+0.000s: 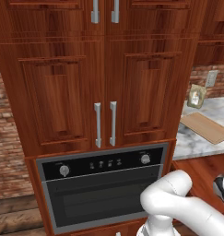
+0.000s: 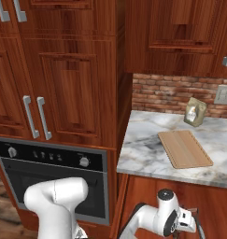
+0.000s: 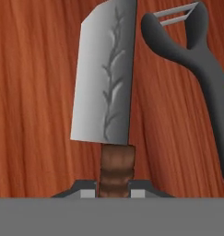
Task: Open the drawer on the right and place the cutting tools on the cutting board.
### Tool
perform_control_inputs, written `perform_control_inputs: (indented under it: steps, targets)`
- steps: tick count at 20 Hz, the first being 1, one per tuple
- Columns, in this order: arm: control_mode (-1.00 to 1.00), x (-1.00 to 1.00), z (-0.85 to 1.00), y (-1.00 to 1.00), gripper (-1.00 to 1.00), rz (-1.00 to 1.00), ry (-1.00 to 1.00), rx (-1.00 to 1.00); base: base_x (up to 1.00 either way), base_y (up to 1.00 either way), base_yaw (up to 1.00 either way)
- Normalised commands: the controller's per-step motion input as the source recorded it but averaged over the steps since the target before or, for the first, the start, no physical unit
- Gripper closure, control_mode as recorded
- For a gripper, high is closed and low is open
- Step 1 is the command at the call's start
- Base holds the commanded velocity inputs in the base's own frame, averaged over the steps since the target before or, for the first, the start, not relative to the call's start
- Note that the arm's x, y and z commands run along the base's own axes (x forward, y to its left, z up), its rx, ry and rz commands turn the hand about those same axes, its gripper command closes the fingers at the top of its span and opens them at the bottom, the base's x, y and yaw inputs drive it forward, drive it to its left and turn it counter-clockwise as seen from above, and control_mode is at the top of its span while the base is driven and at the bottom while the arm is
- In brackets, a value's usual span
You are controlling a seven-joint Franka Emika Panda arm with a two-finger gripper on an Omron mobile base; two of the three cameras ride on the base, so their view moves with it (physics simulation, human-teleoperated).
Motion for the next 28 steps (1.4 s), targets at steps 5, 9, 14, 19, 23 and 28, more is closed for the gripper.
perform_control_inputs:
  steps: [5,9,14,19,23,28]
  targets:
    - [-1.00,-0.20,0.60,0.00,1.00,-0.15,-0.02,0.03,0.00,0.00,0.00]
    - [-1.00,-0.35,0.97,-0.04,1.00,-0.16,-0.03,0.06,0.00,0.00,0.00]
    - [-1.00,-0.21,1.00,-0.01,1.00,-0.16,-0.06,0.04,0.00,0.00,0.00]
    - [-1.00,-0.06,1.00,-0.01,1.00,-0.12,-0.18,0.01,0.00,0.00,0.00]
    - [-1.00,0.00,1.00,0.00,1.00,-0.02,-0.37,0.00,0.00,0.00,0.00]
    - [-1.00,0.08,0.96,0.00,1.00,0.00,-0.35,0.00,0.00,0.00,0.00]
